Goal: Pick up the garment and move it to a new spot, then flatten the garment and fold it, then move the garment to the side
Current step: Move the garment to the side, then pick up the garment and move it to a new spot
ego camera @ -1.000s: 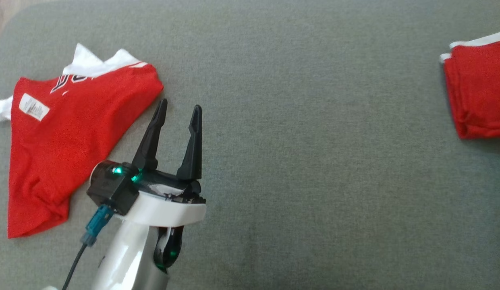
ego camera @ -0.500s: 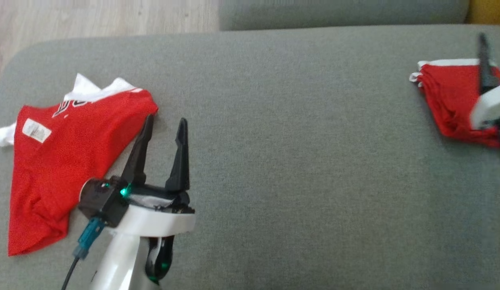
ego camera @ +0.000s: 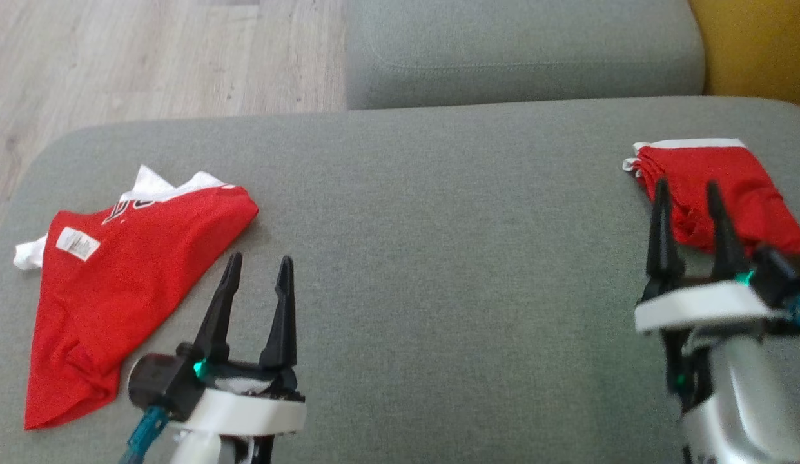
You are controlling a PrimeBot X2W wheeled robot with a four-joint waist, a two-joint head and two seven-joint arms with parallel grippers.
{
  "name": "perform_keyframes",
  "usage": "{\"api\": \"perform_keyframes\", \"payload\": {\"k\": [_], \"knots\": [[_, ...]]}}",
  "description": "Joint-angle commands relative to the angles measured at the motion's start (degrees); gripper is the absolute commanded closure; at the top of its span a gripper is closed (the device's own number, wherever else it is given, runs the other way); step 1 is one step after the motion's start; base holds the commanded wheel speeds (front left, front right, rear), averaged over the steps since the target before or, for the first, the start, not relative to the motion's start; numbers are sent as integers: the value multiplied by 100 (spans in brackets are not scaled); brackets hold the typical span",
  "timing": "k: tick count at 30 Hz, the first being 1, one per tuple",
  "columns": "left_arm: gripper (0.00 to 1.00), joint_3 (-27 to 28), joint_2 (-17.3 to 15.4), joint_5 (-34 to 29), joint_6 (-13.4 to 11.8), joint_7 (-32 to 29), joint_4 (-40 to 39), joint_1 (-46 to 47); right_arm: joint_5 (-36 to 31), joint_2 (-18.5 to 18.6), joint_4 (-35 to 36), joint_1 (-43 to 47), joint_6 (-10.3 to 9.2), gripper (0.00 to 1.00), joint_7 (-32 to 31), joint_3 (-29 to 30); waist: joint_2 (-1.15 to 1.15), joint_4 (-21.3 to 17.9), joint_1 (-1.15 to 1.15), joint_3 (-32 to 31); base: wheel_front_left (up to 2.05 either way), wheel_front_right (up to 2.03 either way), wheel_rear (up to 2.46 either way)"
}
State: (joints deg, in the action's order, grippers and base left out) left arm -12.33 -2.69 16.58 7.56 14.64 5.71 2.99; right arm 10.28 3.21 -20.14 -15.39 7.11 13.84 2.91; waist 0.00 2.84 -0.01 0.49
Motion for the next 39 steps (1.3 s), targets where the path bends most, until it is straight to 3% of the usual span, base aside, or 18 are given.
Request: {"api": "perform_keyframes", "payload": {"k": [1, 9, 13, 39], "knots": [[0, 251, -19, 22, -12, 36, -133, 111, 322, -28, 206, 3, 37, 0, 87, -232, 0, -4, 1, -77, 0, 0, 0], [0, 320, -19, 49, -9, 36, -75, -137, 1408, -32, 447, 851, 37, 0, 114, -1094, 0, -37, 1, -163, 0, 0, 0], [0, 316, -19, 55, -9, 36, -67, -190, 1487, -33, 621, 1065, 37, 0, 115, -1373, 0, -24, 1, -198, 0, 0, 0], [0, 374, -19, 103, -8, 36, 69, -200, 335, -33, 957, 1337, 37, 0, 116, -851, 0, 17, 1, -188, 0, 0, 0]]}}
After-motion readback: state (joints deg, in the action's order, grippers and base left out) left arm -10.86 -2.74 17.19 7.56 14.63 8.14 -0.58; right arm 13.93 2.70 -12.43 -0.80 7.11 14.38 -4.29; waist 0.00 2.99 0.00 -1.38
